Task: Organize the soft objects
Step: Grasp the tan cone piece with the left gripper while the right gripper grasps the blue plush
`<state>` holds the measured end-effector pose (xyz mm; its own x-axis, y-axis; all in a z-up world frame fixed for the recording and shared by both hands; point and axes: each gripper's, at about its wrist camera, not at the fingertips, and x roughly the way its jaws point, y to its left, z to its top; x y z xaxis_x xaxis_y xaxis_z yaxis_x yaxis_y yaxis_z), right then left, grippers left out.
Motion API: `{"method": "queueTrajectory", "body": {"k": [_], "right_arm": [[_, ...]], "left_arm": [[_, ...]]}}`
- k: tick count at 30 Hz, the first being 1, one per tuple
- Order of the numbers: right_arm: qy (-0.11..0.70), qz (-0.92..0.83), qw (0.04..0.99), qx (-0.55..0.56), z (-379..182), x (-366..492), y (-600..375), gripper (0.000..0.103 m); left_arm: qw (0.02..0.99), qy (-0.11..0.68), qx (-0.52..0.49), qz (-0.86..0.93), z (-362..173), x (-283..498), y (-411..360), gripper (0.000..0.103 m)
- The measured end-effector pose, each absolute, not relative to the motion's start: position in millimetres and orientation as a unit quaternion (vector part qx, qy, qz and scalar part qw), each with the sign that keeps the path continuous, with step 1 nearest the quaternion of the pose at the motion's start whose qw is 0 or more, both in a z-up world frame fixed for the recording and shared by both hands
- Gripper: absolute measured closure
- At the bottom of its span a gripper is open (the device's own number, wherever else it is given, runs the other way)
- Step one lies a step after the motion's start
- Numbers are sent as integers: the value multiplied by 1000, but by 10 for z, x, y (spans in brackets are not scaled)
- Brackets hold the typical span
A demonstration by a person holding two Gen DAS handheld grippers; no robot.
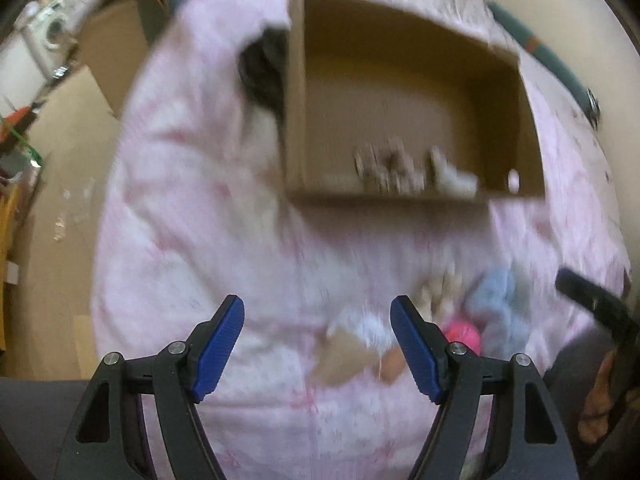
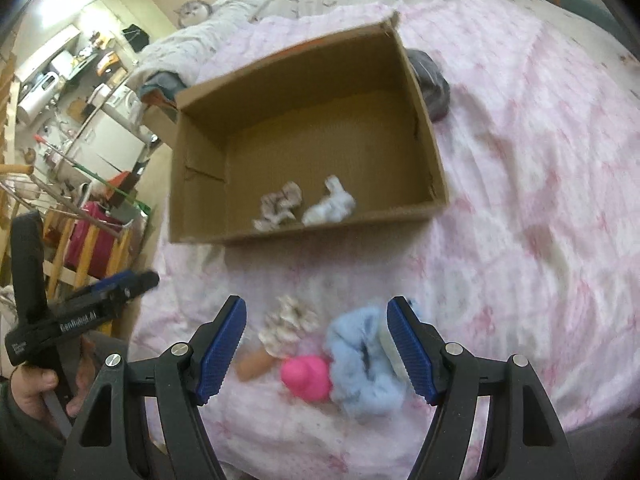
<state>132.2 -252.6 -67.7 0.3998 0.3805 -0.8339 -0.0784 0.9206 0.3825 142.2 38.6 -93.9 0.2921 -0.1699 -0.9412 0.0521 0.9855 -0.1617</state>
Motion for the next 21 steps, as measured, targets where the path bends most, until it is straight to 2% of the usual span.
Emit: {"method": "queueTrajectory", "body": {"k": [2, 6, 14, 16, 19, 21], "right_arm": [[535, 121, 824, 144, -779, 1286, -2568, 26], [544, 108, 818, 154, -869, 1339, -2600, 26], [544, 96, 820, 151, -896, 1369, -2613, 26], [544, 94, 820, 150, -901, 1380, -2616, 26], [545, 91, 820, 148, -911, 1383, -2620, 26], [544, 90, 821, 150, -903, 1378, -2632, 26]], "left_arm": [[783, 614, -57, -86, -1102, 1403, 343, 35], [764, 636, -48, -99, -1278, 1382, 262, 36], [745, 658, -24, -108, -1487, 1320, 134, 60], [742, 660, -24, -116, -1516, 1298, 75, 73], [742, 659, -8, -122, -1496, 1236, 16, 84], [746, 655, -12, -125, -1421, 1186, 30, 88]]}}
